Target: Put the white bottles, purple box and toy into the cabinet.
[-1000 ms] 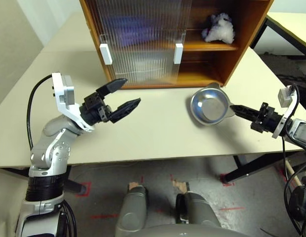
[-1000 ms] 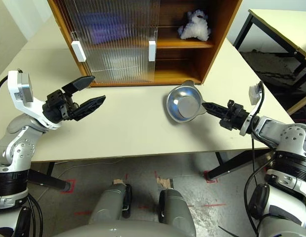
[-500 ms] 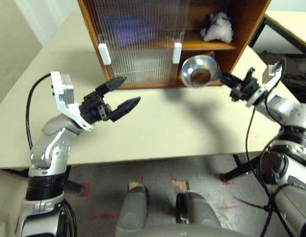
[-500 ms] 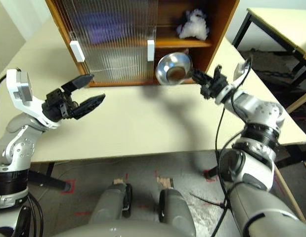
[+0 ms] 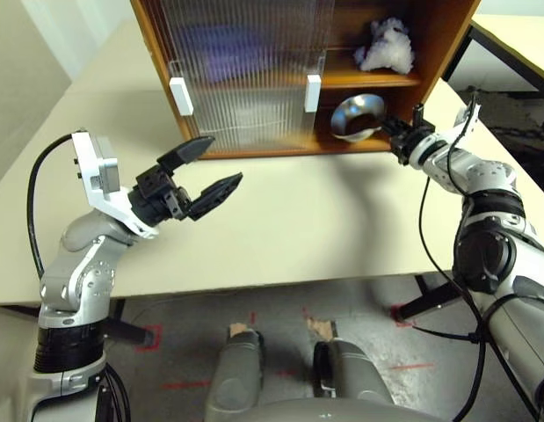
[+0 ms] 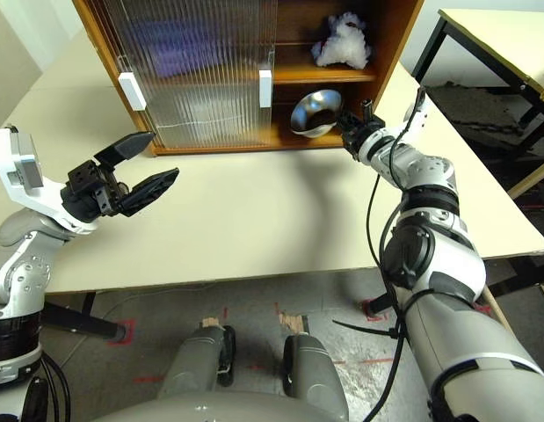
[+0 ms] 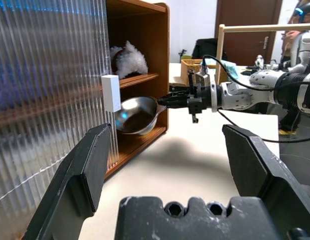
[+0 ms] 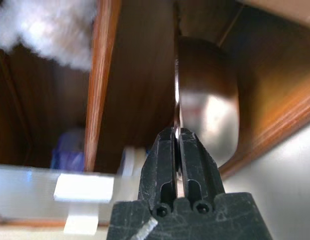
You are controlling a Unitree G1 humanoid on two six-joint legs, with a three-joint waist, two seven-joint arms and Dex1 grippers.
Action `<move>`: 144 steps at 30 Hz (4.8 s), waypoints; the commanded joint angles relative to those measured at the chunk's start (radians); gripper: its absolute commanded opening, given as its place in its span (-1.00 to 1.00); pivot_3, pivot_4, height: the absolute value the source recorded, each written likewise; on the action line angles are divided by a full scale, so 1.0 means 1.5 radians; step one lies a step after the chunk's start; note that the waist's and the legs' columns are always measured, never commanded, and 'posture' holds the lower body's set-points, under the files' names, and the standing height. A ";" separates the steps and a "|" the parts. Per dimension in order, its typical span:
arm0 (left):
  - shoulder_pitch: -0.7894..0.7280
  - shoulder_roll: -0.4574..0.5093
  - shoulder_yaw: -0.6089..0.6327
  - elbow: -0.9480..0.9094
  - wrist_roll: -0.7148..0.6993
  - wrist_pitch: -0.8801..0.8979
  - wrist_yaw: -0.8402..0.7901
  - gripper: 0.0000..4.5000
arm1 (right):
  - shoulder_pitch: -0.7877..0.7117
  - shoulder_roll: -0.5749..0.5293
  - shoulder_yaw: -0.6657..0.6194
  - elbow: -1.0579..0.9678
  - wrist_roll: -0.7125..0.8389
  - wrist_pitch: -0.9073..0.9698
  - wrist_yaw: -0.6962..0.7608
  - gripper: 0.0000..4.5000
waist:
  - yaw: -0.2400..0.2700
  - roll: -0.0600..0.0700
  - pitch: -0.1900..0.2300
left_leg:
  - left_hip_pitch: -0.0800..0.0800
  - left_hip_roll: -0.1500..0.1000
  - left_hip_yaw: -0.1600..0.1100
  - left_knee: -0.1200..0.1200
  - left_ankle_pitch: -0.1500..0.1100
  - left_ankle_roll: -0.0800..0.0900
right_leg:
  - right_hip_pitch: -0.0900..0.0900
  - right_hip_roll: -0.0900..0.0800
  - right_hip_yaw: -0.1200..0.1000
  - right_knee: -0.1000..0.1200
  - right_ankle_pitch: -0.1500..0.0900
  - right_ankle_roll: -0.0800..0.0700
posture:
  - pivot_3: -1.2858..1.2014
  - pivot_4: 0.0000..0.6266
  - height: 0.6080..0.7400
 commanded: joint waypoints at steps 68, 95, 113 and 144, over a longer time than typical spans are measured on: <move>0.013 0.032 0.020 0.053 0.007 -0.021 -0.042 1.00 | 0.073 0.088 0.422 -0.351 -0.252 -0.111 0.325 -0.97 | -0.019 -0.005 0.003 | 0.000 0.001 0.004 0.000 0.000 -0.001 | -0.004 -0.002 -0.001 0.006 0.004 -0.003 | 0.21 -0.91 1.00; 0.012 0.030 0.017 0.043 0.009 -0.019 -0.032 1.00 | -0.092 0.118 0.369 0.034 -0.340 -0.421 0.198 -0.97 | -0.017 -0.006 -0.002 | 0.000 0.002 0.007 -0.002 0.000 -0.002 | -0.006 -0.003 -0.001 0.007 0.003 -0.005 | 0.22 -0.92 1.00; -0.016 0.028 0.005 0.067 0.015 -0.018 -0.049 1.00 | -0.061 0.032 0.343 0.032 -0.355 -0.437 0.117 -0.97 | -0.019 -0.005 -0.005 | 0.000 0.002 0.009 -0.001 0.000 -0.002 | -0.006 -0.004 -0.001 0.007 0.006 -0.007 | 0.19 -0.93 1.00; 0.005 0.027 0.022 0.069 0.020 -0.032 -0.042 1.00 | -0.051 -0.062 0.334 -0.001 -0.359 -0.371 0.135 -0.78 | -0.020 -0.004 -0.010 | 0.000 0.001 0.009 0.000 0.003 0.000 | -0.005 -0.003 0.000 0.006 0.006 -0.006 | 0.20 -0.97 1.00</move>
